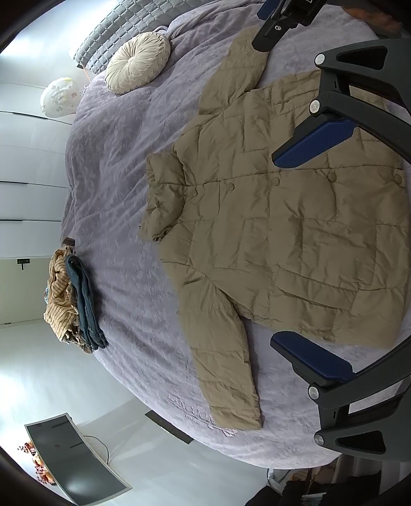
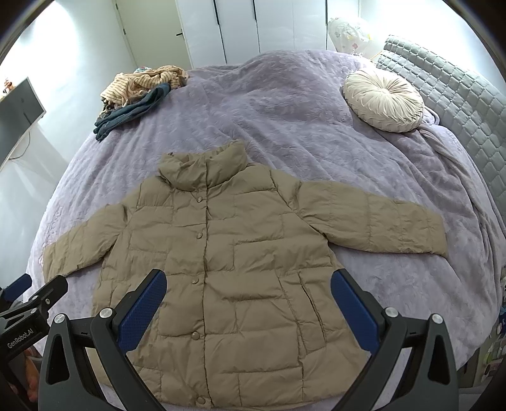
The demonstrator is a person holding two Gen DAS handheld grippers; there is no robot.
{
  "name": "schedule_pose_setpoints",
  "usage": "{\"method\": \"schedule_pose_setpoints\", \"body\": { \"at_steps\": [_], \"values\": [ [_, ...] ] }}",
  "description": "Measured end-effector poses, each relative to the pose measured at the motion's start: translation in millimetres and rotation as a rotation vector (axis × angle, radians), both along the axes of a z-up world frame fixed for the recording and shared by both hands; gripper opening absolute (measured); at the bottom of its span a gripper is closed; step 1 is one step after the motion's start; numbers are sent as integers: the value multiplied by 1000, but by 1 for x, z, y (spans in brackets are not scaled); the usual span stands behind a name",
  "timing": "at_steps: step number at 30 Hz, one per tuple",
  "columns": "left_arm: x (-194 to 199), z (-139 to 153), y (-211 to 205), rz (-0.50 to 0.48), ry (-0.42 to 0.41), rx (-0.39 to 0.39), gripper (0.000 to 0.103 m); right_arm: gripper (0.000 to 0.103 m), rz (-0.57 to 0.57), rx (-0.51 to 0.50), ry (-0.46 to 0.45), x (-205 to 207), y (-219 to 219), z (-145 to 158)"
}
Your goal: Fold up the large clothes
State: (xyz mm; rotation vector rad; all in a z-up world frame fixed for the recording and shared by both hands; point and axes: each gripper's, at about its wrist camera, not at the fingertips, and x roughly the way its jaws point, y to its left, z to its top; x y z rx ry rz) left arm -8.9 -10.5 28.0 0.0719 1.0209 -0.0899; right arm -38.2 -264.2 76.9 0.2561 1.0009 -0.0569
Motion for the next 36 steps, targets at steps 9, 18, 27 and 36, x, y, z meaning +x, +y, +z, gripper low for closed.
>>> {"method": "schedule_pose_setpoints", "body": {
  "at_steps": [9, 18, 27, 36],
  "values": [
    [0, 0, 0, 2, -1, 0, 103, 103, 3, 1, -1, -1, -1, -1],
    [-3, 4, 0, 4, -12, 12, 103, 103, 1, -1, -4, -4, -2, 2],
    [-1, 4, -1, 2, -4, 11, 103, 103, -1, 2, -2, -4, -1, 2],
    [2, 3, -1, 6, -3, 8, 103, 103, 0, 0, -2, -3, -2, 2]
  ]
}}
